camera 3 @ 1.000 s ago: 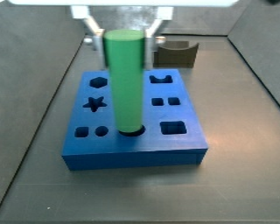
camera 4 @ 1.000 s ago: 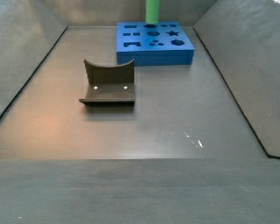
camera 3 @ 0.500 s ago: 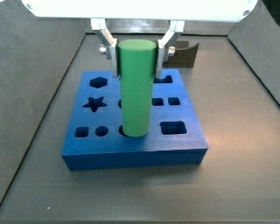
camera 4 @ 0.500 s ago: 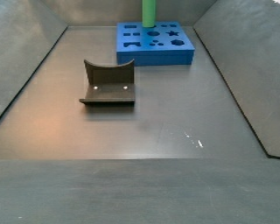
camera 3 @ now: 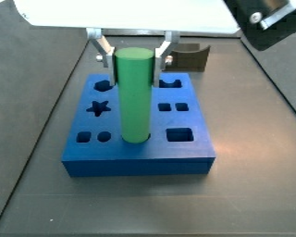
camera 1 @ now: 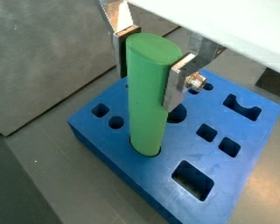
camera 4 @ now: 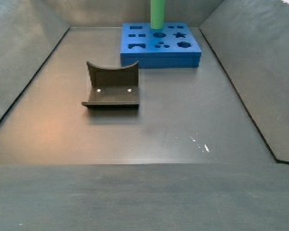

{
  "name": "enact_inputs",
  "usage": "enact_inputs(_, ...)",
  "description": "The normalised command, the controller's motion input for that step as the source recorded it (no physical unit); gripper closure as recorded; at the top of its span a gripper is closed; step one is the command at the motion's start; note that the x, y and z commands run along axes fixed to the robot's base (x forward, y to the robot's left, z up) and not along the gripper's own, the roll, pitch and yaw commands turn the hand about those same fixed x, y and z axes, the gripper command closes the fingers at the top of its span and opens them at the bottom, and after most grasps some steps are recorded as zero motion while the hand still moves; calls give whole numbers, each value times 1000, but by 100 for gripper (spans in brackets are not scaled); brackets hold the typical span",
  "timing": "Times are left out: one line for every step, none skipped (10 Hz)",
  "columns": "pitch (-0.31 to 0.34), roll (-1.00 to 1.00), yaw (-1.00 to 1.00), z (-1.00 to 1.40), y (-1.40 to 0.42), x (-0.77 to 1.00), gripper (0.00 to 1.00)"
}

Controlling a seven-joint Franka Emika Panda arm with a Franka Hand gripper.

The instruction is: Insert the oval object.

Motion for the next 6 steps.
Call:
enact_inputs(0,0,-146,-343,-23,37,100)
enact_inputs(-4,0,-149,-366,-51,49,100)
enact_inputs(0,0,-163,-274,-23,109,100)
enact_inputs(0,0,-143,-231,0,97,100)
enact_inputs(0,0,-126,-200,0,71,100)
enact_inputs(0,0,-117,-197,0,46,100)
